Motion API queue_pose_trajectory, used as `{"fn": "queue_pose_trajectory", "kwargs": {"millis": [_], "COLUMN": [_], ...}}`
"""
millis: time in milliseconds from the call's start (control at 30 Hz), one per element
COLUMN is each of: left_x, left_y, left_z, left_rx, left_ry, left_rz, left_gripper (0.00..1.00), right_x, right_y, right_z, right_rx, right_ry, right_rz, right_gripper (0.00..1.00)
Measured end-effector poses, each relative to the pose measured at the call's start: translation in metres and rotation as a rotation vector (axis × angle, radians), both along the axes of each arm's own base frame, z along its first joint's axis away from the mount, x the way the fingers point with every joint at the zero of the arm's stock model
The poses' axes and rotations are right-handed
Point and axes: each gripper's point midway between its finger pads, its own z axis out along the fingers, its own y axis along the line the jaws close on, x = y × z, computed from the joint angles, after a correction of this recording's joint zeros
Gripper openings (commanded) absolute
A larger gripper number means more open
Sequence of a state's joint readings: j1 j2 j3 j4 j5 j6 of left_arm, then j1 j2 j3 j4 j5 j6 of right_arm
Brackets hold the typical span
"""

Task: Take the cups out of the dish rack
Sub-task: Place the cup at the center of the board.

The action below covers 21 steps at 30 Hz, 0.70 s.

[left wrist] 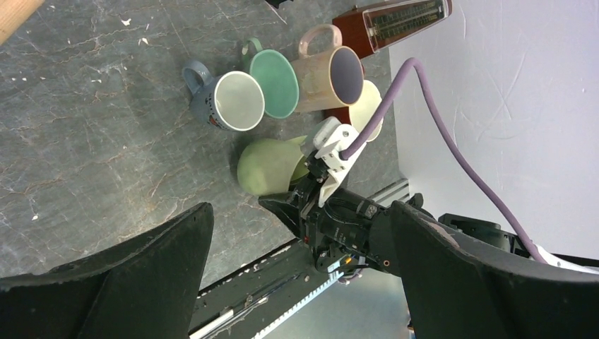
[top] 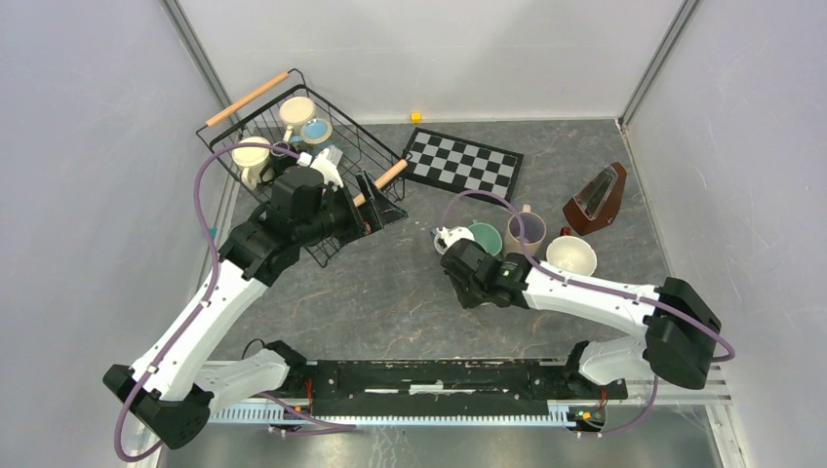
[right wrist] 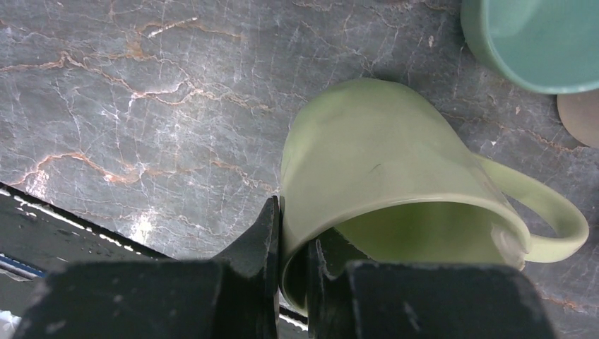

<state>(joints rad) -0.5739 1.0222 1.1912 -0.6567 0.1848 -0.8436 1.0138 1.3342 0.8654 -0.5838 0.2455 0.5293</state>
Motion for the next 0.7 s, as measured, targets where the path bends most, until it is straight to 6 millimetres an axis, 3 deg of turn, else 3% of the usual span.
{"fn": "queue_pose_trajectory", "kwargs": {"millis": [467, 700], "left_x": [0.0, 0.0], "left_y": [0.0, 0.001], "left_z": [-0.001, -0.001], "left_rx": [0.008, 0.01], "left_ry": [-0.005, -0.007], "left_rz": [-0.005, -0.006], "left_gripper": [1.0, 1.0], "right_x": [0.011, 0.015], "right_y": [0.007, 0.007], "right_z": [-0.007, -0.009], "right_rx": [-0.065, -0.093], "right_ry": [0.0, -0.007], "right_rz": [0.003, 0.002], "right_gripper": [0.0, 0.12]}}
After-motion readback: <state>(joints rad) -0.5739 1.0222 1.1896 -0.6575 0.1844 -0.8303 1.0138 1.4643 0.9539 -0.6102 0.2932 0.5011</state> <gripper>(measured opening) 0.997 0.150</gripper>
